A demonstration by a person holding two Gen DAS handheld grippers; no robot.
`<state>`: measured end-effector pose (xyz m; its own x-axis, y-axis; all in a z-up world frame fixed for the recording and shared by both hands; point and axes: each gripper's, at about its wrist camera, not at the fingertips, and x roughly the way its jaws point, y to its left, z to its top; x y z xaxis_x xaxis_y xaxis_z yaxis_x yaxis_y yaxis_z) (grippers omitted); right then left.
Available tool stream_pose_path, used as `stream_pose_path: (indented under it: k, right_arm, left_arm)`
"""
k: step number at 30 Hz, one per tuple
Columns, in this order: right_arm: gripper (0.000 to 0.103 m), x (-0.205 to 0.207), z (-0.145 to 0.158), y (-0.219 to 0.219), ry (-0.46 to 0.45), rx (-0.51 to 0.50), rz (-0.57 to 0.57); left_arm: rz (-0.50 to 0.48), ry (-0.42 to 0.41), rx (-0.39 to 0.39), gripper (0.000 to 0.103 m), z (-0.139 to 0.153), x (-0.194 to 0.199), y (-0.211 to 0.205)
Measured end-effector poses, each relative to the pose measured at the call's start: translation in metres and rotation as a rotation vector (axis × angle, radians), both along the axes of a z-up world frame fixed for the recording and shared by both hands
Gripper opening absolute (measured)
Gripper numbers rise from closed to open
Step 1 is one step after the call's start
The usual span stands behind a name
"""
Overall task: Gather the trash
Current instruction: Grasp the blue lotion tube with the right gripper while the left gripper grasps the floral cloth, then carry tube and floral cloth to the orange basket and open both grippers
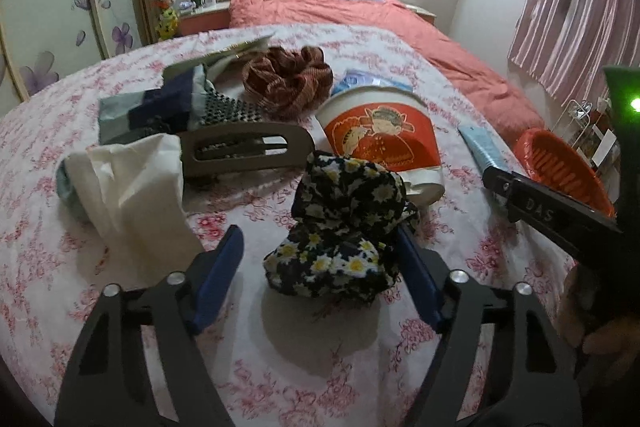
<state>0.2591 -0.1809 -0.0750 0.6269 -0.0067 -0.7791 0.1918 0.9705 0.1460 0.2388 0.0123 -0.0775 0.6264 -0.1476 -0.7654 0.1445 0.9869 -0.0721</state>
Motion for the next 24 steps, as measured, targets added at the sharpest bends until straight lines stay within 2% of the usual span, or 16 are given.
stream_pose_path:
  k: [7,9,11,15,24]
  right_arm:
    - [0.029,-0.001,-0.001,0.004,0.002,-0.021,0.004]
    - [0.028,-0.001,-0.001,0.004,0.001,-0.018,0.008]
    - [0.028,-0.005,-0.001,0.003,0.001,-0.005,0.016]
    - [0.028,-0.013,0.002,0.001,-0.012,0.014,0.021]
    - [0.028,-0.035,0.025,0.0,-0.077,0.041,0.026]
  left_arm:
    - [-0.035,0.022,0.017,0.054,-0.01,0.007,-0.012]
    - [-0.049,0.021,0.013,0.035,-0.009,0.009,-0.014]
    - [-0.068,0.021,-0.018,0.027,-0.006,0.008,-0.012]
    - [-0.067,-0.01,-0.029,0.023,0.002,0.002,-0.007]
    - [-0.042,-0.061,-0.061,0.023,0.029,-0.014,0.005]
